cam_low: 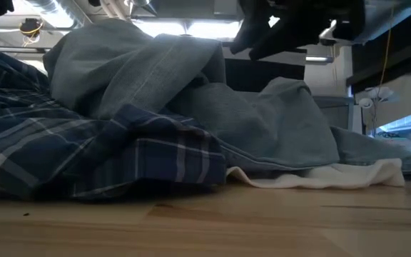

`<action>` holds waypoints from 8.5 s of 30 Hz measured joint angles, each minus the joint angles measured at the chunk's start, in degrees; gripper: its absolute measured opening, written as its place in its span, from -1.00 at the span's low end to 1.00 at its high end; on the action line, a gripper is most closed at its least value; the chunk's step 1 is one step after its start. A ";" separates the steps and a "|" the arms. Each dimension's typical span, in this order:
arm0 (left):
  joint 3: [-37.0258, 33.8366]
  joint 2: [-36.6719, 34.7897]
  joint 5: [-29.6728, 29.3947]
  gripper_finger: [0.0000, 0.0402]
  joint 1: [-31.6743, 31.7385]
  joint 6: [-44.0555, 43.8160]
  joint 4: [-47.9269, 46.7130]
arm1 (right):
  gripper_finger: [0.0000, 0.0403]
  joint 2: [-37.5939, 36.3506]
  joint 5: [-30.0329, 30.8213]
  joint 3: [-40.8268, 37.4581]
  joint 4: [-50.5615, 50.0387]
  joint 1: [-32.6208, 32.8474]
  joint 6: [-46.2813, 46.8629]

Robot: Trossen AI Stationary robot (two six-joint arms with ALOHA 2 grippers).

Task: Sort clothes
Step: Put the white boxer into the blue laundry bin

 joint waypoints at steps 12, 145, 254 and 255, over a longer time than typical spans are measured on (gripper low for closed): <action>0.00 0.04 0.58 0.03 -0.01 -0.58 6.81 | 0.04 1.51 -0.86 -0.09 2.06 3.51 0.73; -0.43 -0.04 -7.11 0.03 0.00 0.01 12.76 | 0.04 13.25 -7.33 -0.09 9.03 3.57 2.16; -6.86 -0.07 -6.38 0.03 -0.02 3.10 28.96 | 0.04 -2.62 7.30 5.08 -47.35 20.48 33.14; -6.86 -0.07 -6.38 0.03 -0.02 3.04 28.96 | 0.04 -3.57 7.47 3.91 -47.56 21.17 35.53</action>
